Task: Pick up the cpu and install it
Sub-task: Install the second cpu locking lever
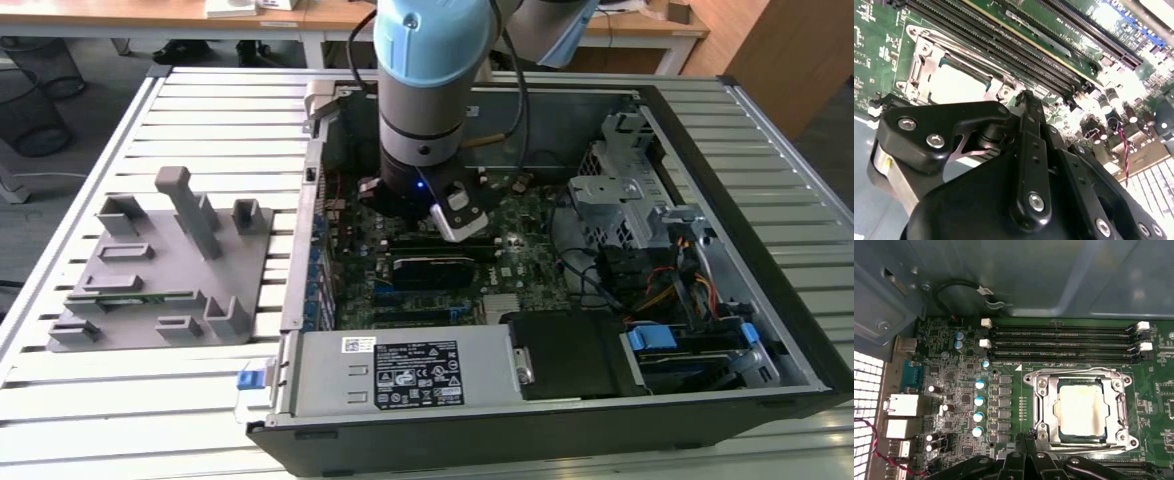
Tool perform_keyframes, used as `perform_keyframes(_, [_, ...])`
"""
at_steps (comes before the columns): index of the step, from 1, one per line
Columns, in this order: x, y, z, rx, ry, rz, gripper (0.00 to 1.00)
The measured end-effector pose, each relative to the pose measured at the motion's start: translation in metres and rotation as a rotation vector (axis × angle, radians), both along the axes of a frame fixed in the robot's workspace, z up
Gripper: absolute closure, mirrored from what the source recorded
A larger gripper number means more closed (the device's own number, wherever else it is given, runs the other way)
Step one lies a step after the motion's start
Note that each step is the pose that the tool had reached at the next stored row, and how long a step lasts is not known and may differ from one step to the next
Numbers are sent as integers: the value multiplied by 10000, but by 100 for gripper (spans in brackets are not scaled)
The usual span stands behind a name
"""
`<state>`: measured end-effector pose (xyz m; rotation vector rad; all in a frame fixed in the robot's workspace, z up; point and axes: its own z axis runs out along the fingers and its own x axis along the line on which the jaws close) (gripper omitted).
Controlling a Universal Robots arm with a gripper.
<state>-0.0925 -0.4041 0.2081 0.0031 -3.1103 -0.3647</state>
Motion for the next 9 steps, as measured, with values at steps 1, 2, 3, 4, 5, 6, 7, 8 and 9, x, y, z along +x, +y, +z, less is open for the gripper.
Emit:
perform_keyframes(1, [0, 1, 10, 4, -2, 0, 89])
perform_keyframes(2, [1, 2, 27, 3, 0, 1, 89])
perform_keyframes(3, [0, 2, 42, 11, -1, 1, 89])
perform_keyframes(4, [0, 2, 58, 16, -2, 1, 89])
perform_keyframes(5, [0, 2, 76, 14, -1, 1, 89])
perform_keyframes(6, [0, 2, 97, 15, -1, 0, 89])
perform_keyframes(7, [0, 2, 113, 14, 0, 0, 89])
perform_keyframes(8, [0, 2, 127, 15, -1, 0, 89])
perform_keyframes(9, [0, 2, 136, 15, -1, 0, 89])
